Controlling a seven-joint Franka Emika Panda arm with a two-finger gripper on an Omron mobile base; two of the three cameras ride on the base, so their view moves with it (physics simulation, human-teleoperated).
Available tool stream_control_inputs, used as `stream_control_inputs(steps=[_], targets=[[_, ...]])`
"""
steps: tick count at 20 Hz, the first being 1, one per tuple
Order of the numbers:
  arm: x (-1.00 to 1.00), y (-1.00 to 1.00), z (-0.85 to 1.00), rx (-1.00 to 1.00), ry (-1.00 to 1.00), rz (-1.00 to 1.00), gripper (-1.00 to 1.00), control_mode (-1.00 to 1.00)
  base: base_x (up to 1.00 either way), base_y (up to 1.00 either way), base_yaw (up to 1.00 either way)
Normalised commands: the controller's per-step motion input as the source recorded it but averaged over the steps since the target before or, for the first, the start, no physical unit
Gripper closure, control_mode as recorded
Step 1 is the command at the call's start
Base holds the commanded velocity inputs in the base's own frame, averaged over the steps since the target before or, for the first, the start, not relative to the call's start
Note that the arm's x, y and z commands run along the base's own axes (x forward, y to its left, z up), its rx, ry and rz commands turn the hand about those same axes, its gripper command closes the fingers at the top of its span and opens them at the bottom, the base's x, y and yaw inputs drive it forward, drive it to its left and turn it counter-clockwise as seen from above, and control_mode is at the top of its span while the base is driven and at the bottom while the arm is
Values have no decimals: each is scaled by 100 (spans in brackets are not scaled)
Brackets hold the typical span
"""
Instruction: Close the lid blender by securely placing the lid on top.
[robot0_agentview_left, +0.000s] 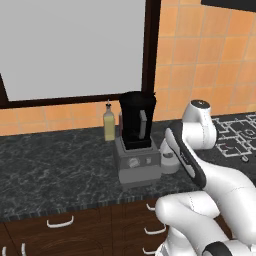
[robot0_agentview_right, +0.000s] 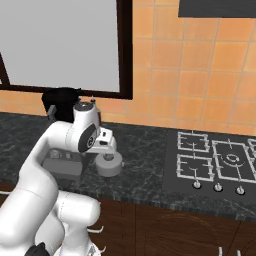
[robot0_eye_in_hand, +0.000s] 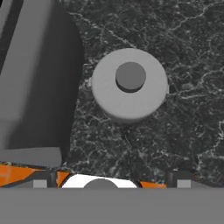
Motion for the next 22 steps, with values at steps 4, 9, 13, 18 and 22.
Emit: stream_control_inputs(steps=[4,9,13,18,22], targets=[[24,-8,-22,0,-1,0,-100,-100,0,0,0],[30,-12,-16,2,0,0,-100,-100,0,0,0],[29,-6,-19,1,0,0,-100,-100,0,0,0],[23,0,-23,0,0,0,-100,-100,0,0,0],[19,0,-32,0,0,0,-100,-100,0,0,0]])
